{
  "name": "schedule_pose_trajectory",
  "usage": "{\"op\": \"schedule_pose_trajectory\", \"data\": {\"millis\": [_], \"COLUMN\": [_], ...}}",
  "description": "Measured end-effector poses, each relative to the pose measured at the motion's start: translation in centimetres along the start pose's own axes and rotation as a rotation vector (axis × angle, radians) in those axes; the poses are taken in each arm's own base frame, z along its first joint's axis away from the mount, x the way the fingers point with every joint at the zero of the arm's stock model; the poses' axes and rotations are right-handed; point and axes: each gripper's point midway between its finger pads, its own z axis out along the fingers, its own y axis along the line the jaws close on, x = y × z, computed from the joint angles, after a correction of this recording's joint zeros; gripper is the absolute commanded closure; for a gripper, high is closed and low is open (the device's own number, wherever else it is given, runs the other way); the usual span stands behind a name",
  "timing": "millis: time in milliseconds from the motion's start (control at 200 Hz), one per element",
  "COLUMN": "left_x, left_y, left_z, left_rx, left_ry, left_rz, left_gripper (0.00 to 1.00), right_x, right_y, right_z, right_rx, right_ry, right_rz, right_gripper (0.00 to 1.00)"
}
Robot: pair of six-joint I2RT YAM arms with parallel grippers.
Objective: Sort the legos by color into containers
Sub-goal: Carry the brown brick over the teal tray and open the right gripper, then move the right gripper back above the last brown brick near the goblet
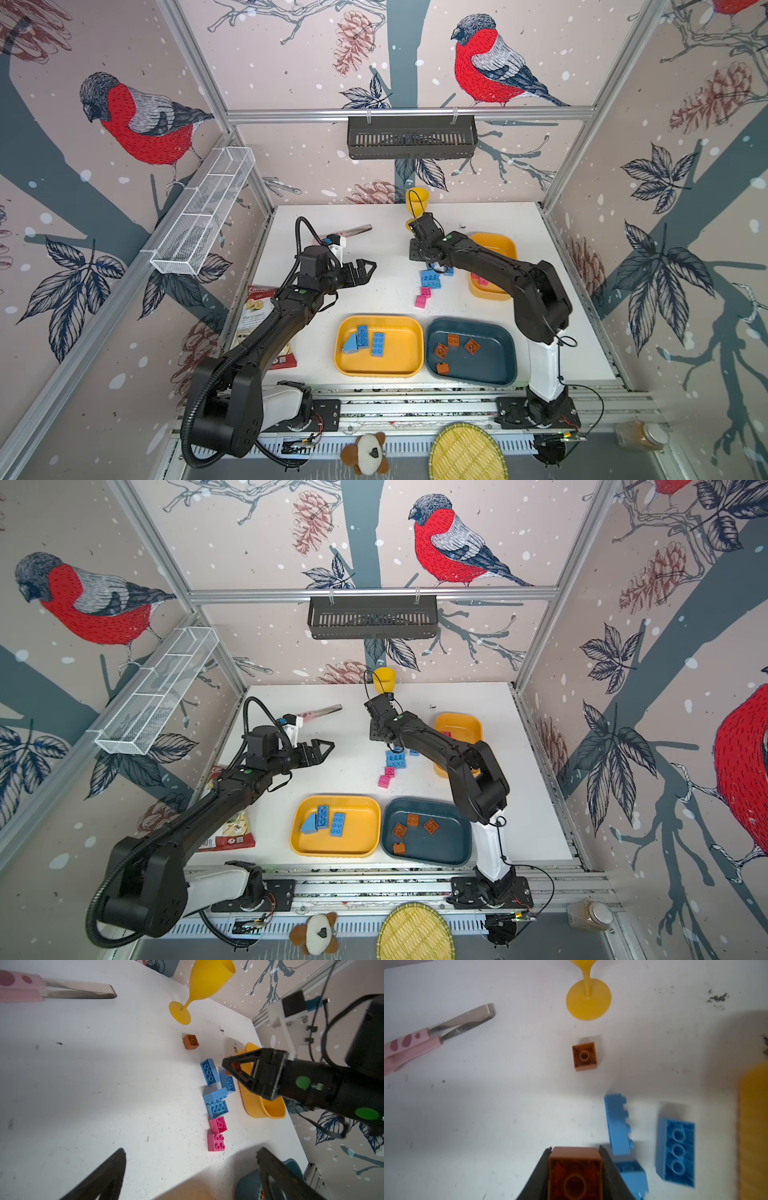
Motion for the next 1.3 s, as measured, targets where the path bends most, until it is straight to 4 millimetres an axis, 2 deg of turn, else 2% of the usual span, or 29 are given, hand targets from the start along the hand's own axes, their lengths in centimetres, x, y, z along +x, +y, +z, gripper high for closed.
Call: {"op": "schedule_pose_trajectory", "data": {"millis": [155, 275, 435, 545, 690, 760, 791, 816, 826, 906, 1016, 1156, 1301], "left_x": [0.0, -0.1, 0.2, 0.2, 0.2, 0.0, -0.1, -0.1, -0.2, -0.3, -0.4, -0.5, -0.6], "left_y": [-0.3, -0.7, -0.7, -0.8, -0.9, -1.1, -1.2, -1.2, -1.2, -1.3, -1.4, -1.5, -1.5], "left_z": [0.8, 1.6, 2.3, 2.7, 2.9, 2.9, 2.9, 2.9, 2.9, 2.8, 2.8, 2.7, 2.5], "left_rx": [0.035, 0.069, 0.092, 0.106, 0.121, 0.130, 0.131, 0.132, 0.132, 0.134, 0.134, 0.134, 0.133], "left_ry": [0.028, 0.051, 0.077, 0.086, 0.094, 0.090, 0.090, 0.089, 0.089, 0.086, 0.084, 0.082, 0.081], "left_rz": [-0.009, -0.012, -0.023, -0.025, -0.026, -0.022, -0.021, -0.020, -0.020, -0.020, -0.023, -0.022, -0.022], "left_gripper": [0.03, 0.03, 0.03, 0.03, 0.03, 0.03, 0.03, 0.03, 0.03, 0.03, 0.03, 0.03, 0.03], "right_x": [2.9, 5.5, 10.3, 13.9, 18.3, 19.7, 20.1, 20.3, 20.4, 20.4, 19.0, 14.6, 8.7], "right_y": [-0.2, -1.6, -2.6, -3.3, -3.8, -3.7, -3.6, -3.5, -3.5, -3.2, -2.7, -2.8, -3.1], "right_z": [-5.0, -8.4, -12.1, -13.2, -13.1, -12.8, -12.6, -12.4, -12.3, -11.9, -11.9, -11.3, -9.2], "right_rx": [-0.063, -0.085, -0.139, -0.161, -0.177, -0.189, -0.192, -0.193, -0.193, -0.201, -0.226, -0.247, -0.229], "right_ry": [0.027, 0.053, 0.144, 0.221, 0.329, 0.373, 0.387, 0.397, 0.400, 0.408, 0.393, 0.314, 0.227], "right_rz": [-0.030, -0.041, -0.052, -0.076, -0.096, -0.106, -0.107, -0.109, -0.109, -0.120, -0.118, -0.075, -0.039], "right_gripper": [0.76, 0.76, 0.76, 0.74, 0.68, 0.62, 0.57, 0.50, 0.46, 0.31, 0.26, 0.24, 0.22]}}
